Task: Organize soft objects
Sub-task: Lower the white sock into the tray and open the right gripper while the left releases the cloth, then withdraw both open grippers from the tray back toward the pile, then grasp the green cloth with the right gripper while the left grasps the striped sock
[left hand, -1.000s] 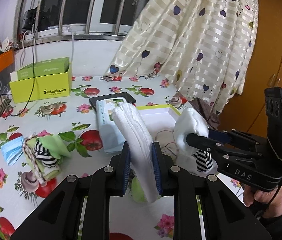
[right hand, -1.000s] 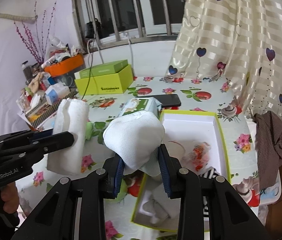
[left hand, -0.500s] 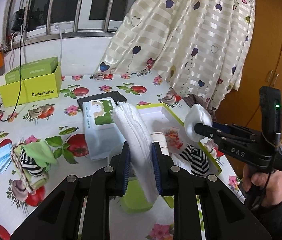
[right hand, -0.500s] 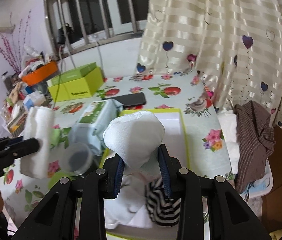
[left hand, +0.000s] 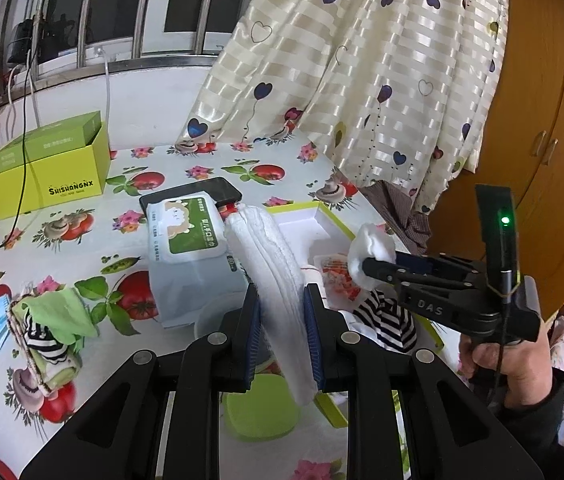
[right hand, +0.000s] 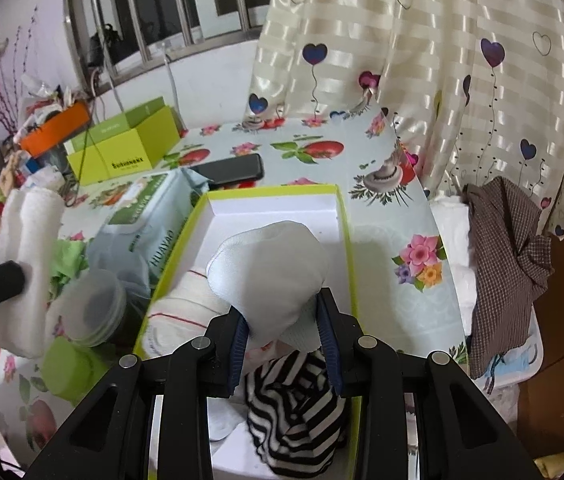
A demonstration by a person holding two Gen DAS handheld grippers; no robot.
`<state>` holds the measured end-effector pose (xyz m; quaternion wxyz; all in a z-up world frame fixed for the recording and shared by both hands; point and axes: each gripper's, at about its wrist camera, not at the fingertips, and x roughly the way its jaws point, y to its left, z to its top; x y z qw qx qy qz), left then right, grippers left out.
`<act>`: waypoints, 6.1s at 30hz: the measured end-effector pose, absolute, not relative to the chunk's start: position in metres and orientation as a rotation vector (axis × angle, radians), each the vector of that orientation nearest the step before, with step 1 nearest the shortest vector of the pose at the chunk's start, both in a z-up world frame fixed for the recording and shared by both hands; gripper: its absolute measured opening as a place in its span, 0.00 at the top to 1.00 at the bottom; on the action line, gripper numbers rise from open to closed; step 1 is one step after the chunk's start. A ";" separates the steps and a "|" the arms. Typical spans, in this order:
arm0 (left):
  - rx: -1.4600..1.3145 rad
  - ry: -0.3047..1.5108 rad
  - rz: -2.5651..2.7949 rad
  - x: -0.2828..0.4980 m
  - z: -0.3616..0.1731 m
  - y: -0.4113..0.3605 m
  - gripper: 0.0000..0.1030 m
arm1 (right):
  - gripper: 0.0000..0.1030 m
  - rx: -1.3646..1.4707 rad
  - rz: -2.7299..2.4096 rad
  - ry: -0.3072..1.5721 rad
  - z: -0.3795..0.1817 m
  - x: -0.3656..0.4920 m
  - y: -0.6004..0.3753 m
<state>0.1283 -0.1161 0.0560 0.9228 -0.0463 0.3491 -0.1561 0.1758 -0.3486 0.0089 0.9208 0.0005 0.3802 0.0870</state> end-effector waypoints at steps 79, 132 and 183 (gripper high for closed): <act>-0.101 0.763 -0.484 0.139 0.046 -0.171 0.56 | 0.48 0.237 0.273 0.614 0.033 0.089 -0.377; -0.203 0.737 -0.206 0.065 0.025 -0.027 0.56 | 0.24 -0.074 0.436 0.687 0.050 0.071 -0.219; -0.421 0.758 0.012 0.061 -0.020 0.112 0.56 | 0.33 -0.123 0.632 0.806 0.023 0.153 -0.078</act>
